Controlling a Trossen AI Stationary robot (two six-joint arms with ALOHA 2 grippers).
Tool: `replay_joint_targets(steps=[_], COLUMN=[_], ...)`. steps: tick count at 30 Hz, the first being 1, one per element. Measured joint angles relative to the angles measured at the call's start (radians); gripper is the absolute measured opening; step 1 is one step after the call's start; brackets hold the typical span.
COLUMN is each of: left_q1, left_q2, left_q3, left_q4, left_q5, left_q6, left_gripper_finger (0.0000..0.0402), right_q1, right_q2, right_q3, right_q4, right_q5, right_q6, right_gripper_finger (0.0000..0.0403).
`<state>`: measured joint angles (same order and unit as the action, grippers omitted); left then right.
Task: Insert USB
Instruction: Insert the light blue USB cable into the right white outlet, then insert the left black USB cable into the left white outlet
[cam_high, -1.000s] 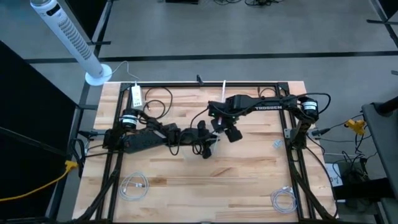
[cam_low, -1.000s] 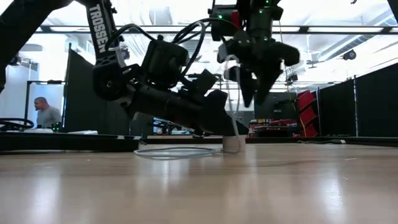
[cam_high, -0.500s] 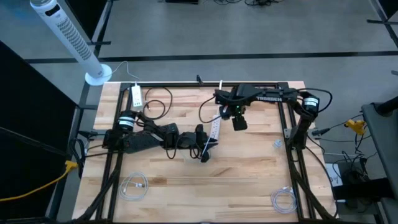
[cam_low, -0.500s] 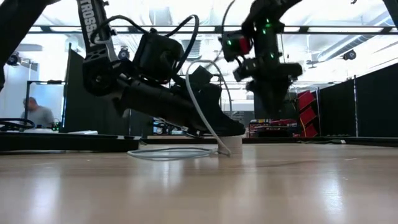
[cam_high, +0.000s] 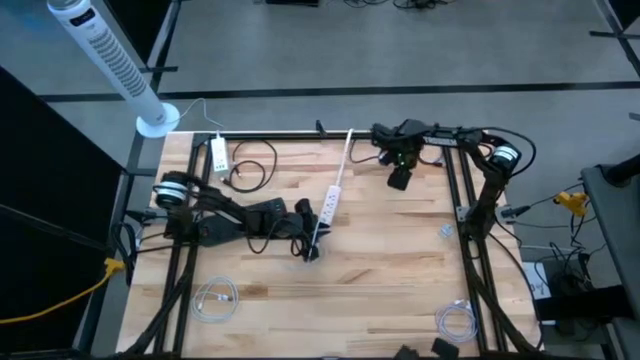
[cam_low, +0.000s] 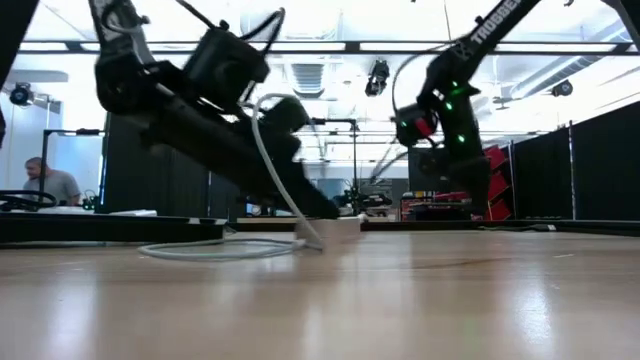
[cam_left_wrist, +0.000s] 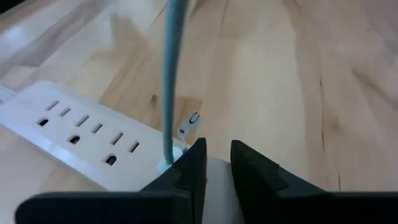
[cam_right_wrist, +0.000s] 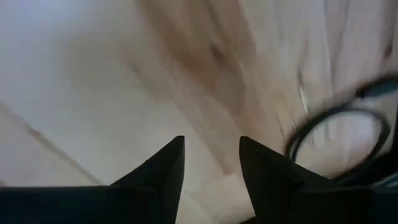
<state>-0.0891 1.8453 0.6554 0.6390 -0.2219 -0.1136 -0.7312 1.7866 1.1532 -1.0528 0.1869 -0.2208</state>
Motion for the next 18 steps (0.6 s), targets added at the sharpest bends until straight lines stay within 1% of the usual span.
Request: replay_joint_targets(steps=[2, 5, 9, 12, 15, 18], left_q1=[-0.006, -0.006, -0.005, -0.005, -0.005, -0.005], left_q2=[-0.053, -0.106, -0.111, -0.108, -0.099, -0.102], left_q3=[-0.025, -0.055, -0.063, -0.044, -0.021, 0.012], left_q4=[-0.009, 0.009, 0.007, 0.003, -0.053, -0.177], left_q5=[0.018, 0.017, 0.005, 0.015, 0.03, 0.021], left_q6=[0.018, 0.036, 0.038, 0.035, 0.024, 0.017], left_gripper_finger=[0.0064, 0.0064, 0.0064, 0.0064, 0.0064, 0.0064], right_q1=[-0.042, -0.08, -0.102, -0.106, -0.104, -0.093], right_q2=[0.0, 0.0, 0.0, 0.0, 0.0, 0.0], right_q3=[-0.016, -0.033, -0.039, -0.038, -0.038, -0.038], right_q4=[0.023, 0.044, 0.061, 0.069, 0.085, 0.131], right_q5=[0.0, -0.001, 0.012, 0.018, 0.015, -0.015], right_q6=[-0.01, -0.001, 0.011, 0.012, 0.016, 0.038], right_gripper_finger=[0.013, 0.0129, 0.0132, 0.0139, 0.0144, 0.0147])
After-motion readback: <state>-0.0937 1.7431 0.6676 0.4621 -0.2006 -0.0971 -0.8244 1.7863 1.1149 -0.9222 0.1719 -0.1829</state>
